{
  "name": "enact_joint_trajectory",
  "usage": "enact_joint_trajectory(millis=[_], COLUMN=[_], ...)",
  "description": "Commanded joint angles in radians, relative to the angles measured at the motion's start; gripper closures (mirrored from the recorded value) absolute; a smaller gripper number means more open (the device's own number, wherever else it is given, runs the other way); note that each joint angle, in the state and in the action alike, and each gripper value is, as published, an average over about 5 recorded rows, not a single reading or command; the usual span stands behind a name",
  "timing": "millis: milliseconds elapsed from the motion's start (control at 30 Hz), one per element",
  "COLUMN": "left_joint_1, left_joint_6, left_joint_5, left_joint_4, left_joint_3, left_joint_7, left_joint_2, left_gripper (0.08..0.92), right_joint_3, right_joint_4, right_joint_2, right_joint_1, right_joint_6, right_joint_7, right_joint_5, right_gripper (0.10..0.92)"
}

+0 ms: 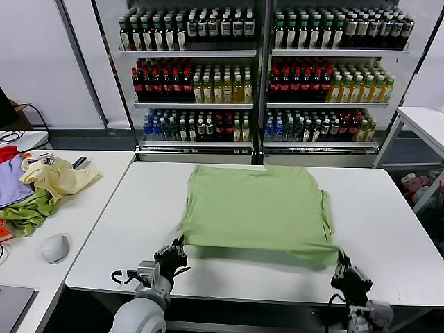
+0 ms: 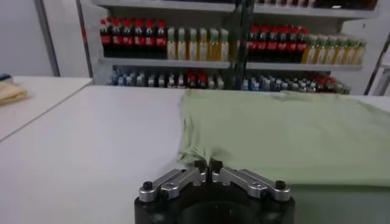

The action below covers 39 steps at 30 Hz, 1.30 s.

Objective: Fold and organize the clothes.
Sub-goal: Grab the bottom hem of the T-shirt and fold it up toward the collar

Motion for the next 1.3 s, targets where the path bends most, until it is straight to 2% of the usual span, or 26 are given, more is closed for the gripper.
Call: enact_joint_trajectory(millis=[33, 333, 667, 1067, 1300], left_joint_1=[-0.148, -0.29, -0.379, -0.421, -0.416], left_joint_6=[-0.017, -0.016, -0.022, -0.041, -0.04], left_joint_5=[-0.002, 0.02, 0.089, 0.168, 0.201], left_joint_4=[0.087, 0.268, 0.429, 0.507, 0.508], left_joint_3=[0.043, 0.097, 0.142, 0.158, 0.164], left_joint_7=[0.001, 0.006, 0.02, 0.038, 0.052], left_joint_2=[0.004, -0.01, -0.035, -0.042, -0.047], left_gripper=[0.907, 0.907, 0.907, 0.907, 0.903], right_joint_3=[0.004, -0.051, -0.108, -0.155, -0.157], right_joint_4=[-0.122, -0.292, -0.391, -0.452, -0.46], right_joint_2=[-0.082, -0.116, -0.087, -0.031, -0.016], right_joint_1=[0.229, 0.352, 0.413, 0.431, 0.422], right_joint_6=[-0.009, -0.003, 0.012, 0.024, 0.011], right_joint_7=[-0.001, -0.01, -0.017, -0.03, -0.033], right_joint_5=[0.039, 0.012, -0.053, -0.135, -0.157], right_gripper=[0.896, 0.896, 0.896, 0.896, 0.895])
